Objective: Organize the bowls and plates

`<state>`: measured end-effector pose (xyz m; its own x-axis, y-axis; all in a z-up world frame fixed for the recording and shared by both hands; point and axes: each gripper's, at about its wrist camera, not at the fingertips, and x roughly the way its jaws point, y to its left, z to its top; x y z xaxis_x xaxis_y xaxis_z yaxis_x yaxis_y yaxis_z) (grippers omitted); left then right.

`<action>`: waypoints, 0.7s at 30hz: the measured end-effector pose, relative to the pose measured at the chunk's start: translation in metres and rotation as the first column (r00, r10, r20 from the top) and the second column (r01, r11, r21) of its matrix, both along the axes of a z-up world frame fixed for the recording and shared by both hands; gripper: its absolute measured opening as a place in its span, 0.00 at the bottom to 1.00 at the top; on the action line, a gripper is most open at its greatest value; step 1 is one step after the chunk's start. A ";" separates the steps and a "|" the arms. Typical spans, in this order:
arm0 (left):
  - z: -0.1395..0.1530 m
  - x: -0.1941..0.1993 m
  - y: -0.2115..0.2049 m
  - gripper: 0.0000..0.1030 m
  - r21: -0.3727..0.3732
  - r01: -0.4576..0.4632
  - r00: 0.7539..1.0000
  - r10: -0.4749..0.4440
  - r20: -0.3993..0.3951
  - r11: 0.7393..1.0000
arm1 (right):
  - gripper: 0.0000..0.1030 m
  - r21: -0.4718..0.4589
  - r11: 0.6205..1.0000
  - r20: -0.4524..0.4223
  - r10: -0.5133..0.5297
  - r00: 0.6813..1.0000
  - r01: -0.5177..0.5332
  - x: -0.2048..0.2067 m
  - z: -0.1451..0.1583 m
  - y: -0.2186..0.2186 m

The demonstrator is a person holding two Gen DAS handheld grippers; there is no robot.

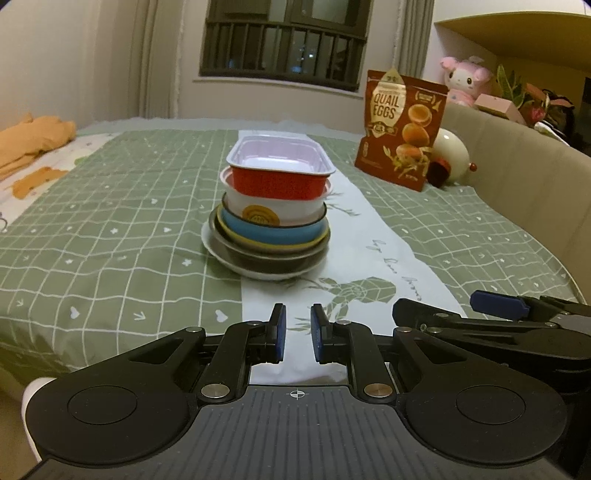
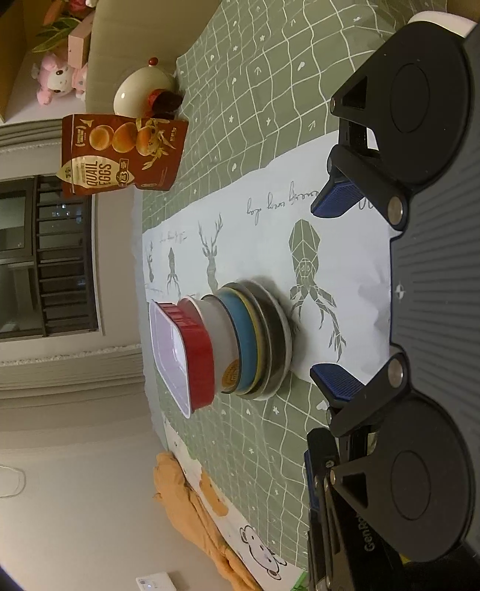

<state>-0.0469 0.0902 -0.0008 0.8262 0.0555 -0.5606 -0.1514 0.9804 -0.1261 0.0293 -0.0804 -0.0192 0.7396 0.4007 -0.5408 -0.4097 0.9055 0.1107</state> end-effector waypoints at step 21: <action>0.002 -0.010 -0.005 0.16 0.017 -0.002 1.000 0.002 -0.009 1.000 | 0.84 -0.003 1.000 -0.018 0.011 1.000 -0.011 -0.010 -0.004 -0.003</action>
<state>-0.0572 0.0854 0.0014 0.8211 0.0662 -0.5669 -0.1540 0.9821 -0.1085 0.0192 -0.0832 -0.0230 0.7250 0.4073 -0.5553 -0.4179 0.9011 0.1154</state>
